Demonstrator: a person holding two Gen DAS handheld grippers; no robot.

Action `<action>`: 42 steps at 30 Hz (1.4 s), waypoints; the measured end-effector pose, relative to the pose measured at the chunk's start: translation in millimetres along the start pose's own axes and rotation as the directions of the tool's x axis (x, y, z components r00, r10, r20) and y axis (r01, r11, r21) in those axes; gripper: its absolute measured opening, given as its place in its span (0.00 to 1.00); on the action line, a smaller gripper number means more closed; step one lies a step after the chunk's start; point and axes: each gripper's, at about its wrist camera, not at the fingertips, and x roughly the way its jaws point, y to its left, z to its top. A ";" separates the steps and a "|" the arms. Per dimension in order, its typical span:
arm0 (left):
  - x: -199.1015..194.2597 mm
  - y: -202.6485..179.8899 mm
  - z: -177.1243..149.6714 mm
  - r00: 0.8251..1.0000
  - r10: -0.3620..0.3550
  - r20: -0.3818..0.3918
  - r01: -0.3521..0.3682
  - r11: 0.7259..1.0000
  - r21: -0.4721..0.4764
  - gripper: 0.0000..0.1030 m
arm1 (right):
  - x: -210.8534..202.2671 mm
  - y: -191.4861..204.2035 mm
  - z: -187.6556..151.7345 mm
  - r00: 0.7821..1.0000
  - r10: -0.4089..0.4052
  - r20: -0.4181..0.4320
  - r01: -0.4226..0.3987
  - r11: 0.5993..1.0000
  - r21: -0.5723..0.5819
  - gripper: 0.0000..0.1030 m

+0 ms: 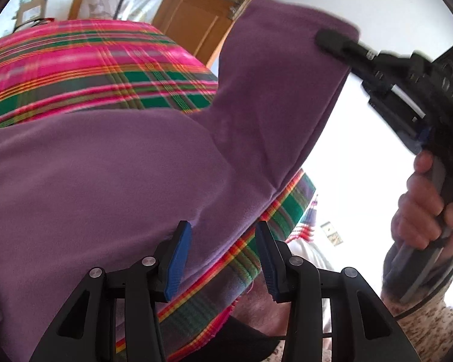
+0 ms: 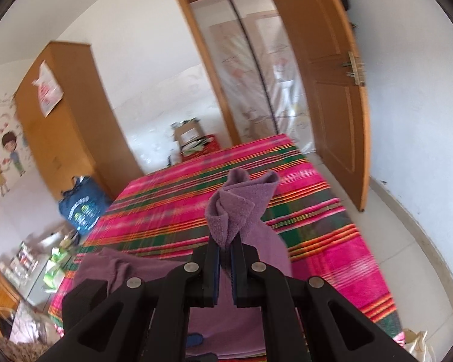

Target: Fold clothes

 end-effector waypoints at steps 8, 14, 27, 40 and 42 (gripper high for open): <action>-55.7 12.9 1.9 0.987 0.054 0.150 -0.045 0.997 -0.060 0.43 | 19.2 39.9 -13.8 0.995 0.078 -0.066 -0.081 0.995 -0.052 0.06; -82.3 32.9 -3.1 0.973 0.111 0.203 -0.082 0.986 -0.143 0.43 | 42.6 59.4 -30.5 0.983 0.126 -0.132 -0.134 0.990 -0.049 0.05; -93.2 52.1 -7.0 0.964 0.145 0.223 -0.093 0.970 -0.226 0.43 | 85.3 76.1 -84.8 0.952 0.158 -0.263 -0.176 0.983 -0.044 0.06; -96.4 60.5 -12.8 0.964 0.149 0.222 -0.086 0.959 -0.271 0.43 | 95.8 77.6 -118.1 0.938 0.153 -0.310 -0.183 0.981 -0.070 0.07; -95.3 60.7 -12.6 0.963 0.154 0.221 -0.090 0.957 -0.275 0.43 | 96.9 75.2 -122.0 0.935 0.164 -0.314 -0.188 0.981 -0.050 0.08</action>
